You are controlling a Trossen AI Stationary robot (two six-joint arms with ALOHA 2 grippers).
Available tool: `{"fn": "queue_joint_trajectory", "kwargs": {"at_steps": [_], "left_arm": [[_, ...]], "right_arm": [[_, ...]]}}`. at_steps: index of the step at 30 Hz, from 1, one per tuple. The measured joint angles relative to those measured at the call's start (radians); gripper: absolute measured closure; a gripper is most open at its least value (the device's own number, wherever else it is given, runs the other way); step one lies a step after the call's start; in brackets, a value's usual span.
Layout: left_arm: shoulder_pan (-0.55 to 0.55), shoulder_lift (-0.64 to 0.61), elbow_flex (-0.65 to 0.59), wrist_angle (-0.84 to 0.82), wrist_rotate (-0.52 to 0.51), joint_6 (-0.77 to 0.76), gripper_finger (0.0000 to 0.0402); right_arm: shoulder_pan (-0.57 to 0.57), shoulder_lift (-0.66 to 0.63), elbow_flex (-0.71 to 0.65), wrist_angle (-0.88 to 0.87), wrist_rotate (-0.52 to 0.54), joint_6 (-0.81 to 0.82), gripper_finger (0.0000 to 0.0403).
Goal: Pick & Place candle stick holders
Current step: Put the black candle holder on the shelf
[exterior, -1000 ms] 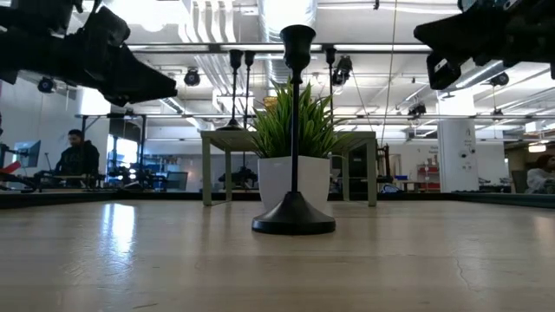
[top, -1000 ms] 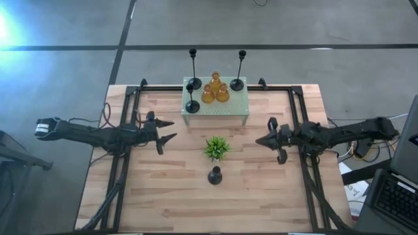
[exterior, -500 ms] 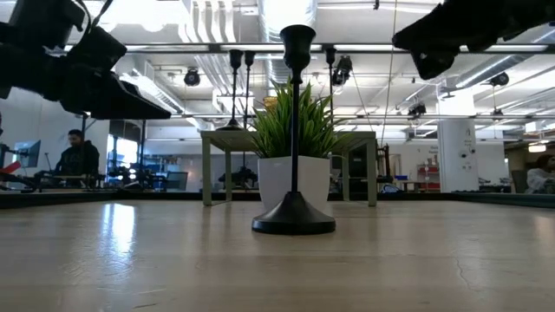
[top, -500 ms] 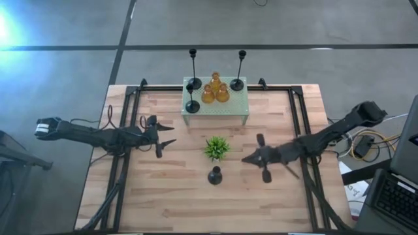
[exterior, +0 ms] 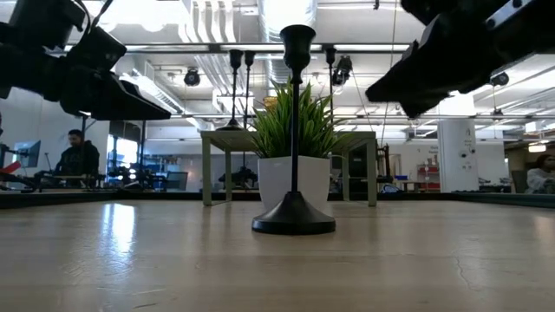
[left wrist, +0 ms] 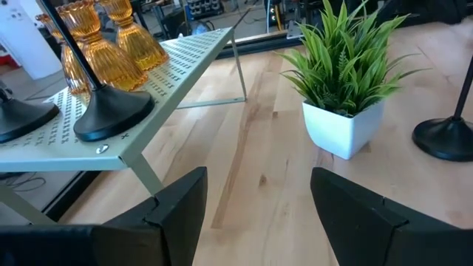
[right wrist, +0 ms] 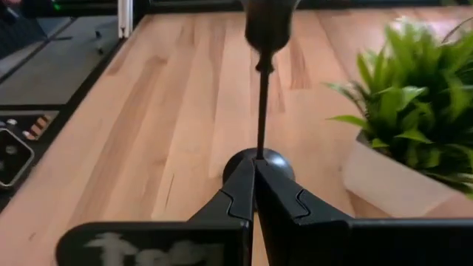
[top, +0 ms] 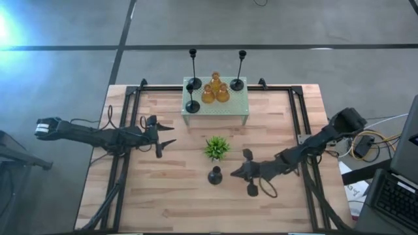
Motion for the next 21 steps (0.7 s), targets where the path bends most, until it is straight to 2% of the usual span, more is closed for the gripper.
{"fn": "queue_joint_trajectory", "kwargs": {"at_steps": [7,12,17,21], "left_arm": [[0.0,0.001,0.0,0.0,-0.001,-0.004,0.0156],[0.0,0.002,0.0,-0.001,0.0,-0.01,0.0156],[0.0,0.002,0.0,-0.001,0.0,-0.012,0.0156],[0.0,0.002,0.0,-0.001,0.0,-0.012,0.0156]], "right_arm": [[-0.001,0.088,0.041,-0.001,0.006,0.066,0.0386],[-0.003,0.091,0.047,0.006,0.032,0.097,0.0342],[-0.011,0.099,0.089,0.007,0.058,0.05,0.0292],[-0.026,0.136,0.136,0.006,0.052,0.004,0.0267]]}}
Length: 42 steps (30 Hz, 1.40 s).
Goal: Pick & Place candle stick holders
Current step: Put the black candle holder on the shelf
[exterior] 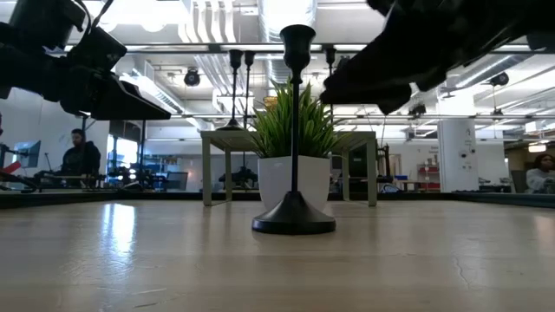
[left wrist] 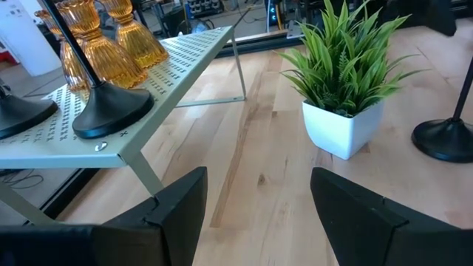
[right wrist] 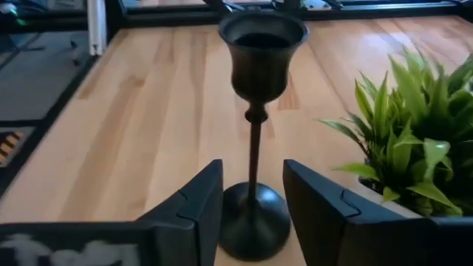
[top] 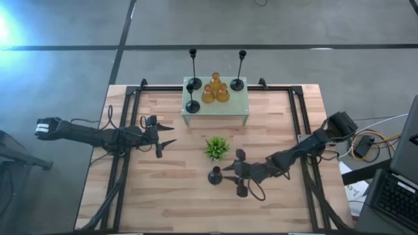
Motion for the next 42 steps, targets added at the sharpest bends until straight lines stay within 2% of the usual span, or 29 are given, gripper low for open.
{"fn": "queue_joint_trajectory", "kwargs": {"at_steps": [8,22,26,29,32,38,42], "left_arm": [[0.0,0.0,0.0,0.0,0.0,0.0,0.0156],[0.0,0.014,0.001,-0.013,0.001,0.0,0.0156],[0.0,0.022,0.001,-0.023,0.0,0.0,0.0156],[0.0,0.026,0.001,-0.024,0.001,0.0,0.0156],[0.0,0.031,0.001,-0.026,0.001,0.0,0.0156],[0.0,0.035,0.001,-0.027,0.001,0.0,0.0156],[0.0,0.037,0.001,-0.031,0.0,0.0,0.0156]], "right_arm": [[-0.031,0.088,0.054,-0.004,-0.003,-0.004,0.0256],[-0.039,0.162,0.131,-0.001,-0.006,-0.014,0.0288],[-0.046,0.182,0.149,-0.004,-0.005,-0.014,0.0305],[-0.05,0.182,0.158,-0.001,-0.004,-0.013,0.034],[-0.05,0.174,0.156,-0.004,-0.005,-0.012,0.0383],[-0.043,0.072,0.164,-0.171,-0.044,0.094,0.039],[-0.009,-0.025,0.183,-0.285,-0.05,0.099,0.0391]]}}
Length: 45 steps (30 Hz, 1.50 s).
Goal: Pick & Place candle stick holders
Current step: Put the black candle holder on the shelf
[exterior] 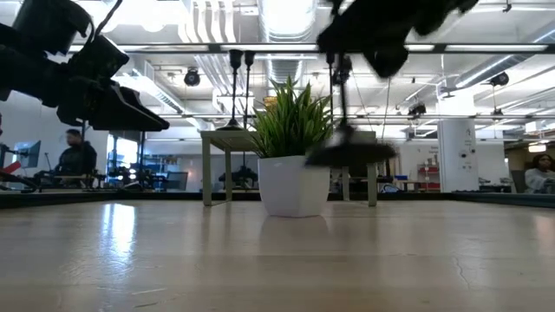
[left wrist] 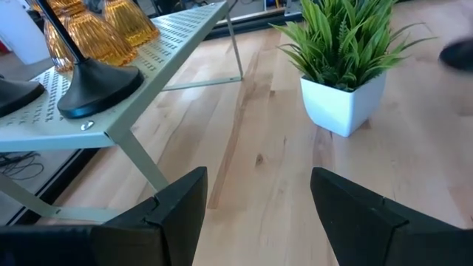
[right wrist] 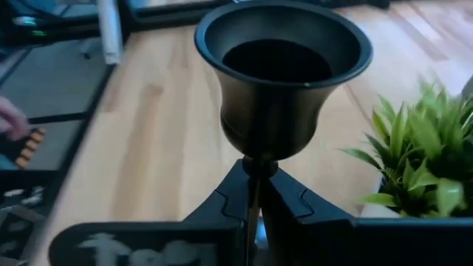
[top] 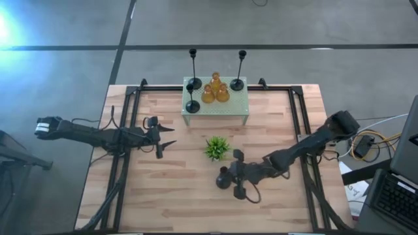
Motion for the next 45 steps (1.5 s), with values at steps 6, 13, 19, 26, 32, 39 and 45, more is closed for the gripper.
{"fn": "queue_joint_trajectory", "kwargs": {"at_steps": [6,13,19,26,32,39,45], "left_arm": [[0.0,0.0,0.0,-0.001,0.0,0.0,0.0156],[0.0,0.004,0.0,-0.005,0.0,0.0,0.0156],[0.0,0.005,0.0,-0.007,0.0,0.0,0.0156],[0.0,0.006,0.0,-0.006,0.0,0.0,0.0156],[0.0,0.006,0.0,-0.006,0.0,0.0,0.0156],[0.0,0.006,0.0,-0.006,0.0,0.0,0.0156],[0.0,0.006,0.0,-0.007,0.0,0.0,0.0156]], "right_arm": [[0.044,-0.156,0.021,-0.171,0.047,-0.003,0.0391],[0.049,-0.323,0.017,-0.332,0.085,0.004,0.0391],[0.004,-0.438,0.017,-0.422,0.102,-0.003,0.0391],[-0.082,-0.525,0.017,-0.525,0.131,-0.025,0.0391],[-0.177,-0.559,0.016,-0.541,0.152,-0.11,0.0392],[-0.306,-0.576,0.016,-0.529,0.065,-0.144,0.0392],[-0.422,-0.573,0.023,-0.481,-0.082,-0.175,0.0392]]}}
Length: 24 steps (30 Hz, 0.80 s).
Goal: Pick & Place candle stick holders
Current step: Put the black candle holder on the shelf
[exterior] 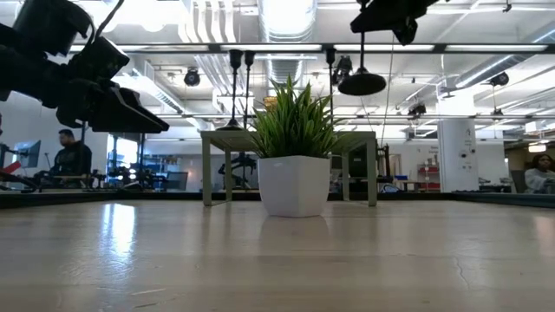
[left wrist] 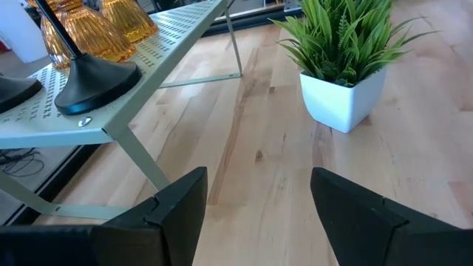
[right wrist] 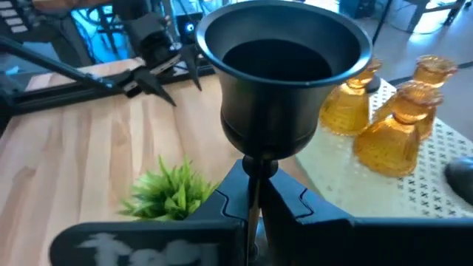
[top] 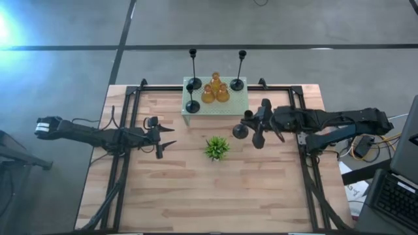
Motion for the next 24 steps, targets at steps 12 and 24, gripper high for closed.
{"fn": "queue_joint_trajectory", "kwargs": {"at_steps": [12,24], "left_arm": [[0.0,0.0,0.0,0.0,0.0,0.0,0.0156],[0.0,0.0,0.0,0.0,0.0,0.0,0.0156]], "right_arm": [[-0.175,0.023,0.151,-0.135,-0.039,-0.086,0.0392],[-0.334,0.073,0.097,-0.021,-0.146,-0.186,0.0392]]}}
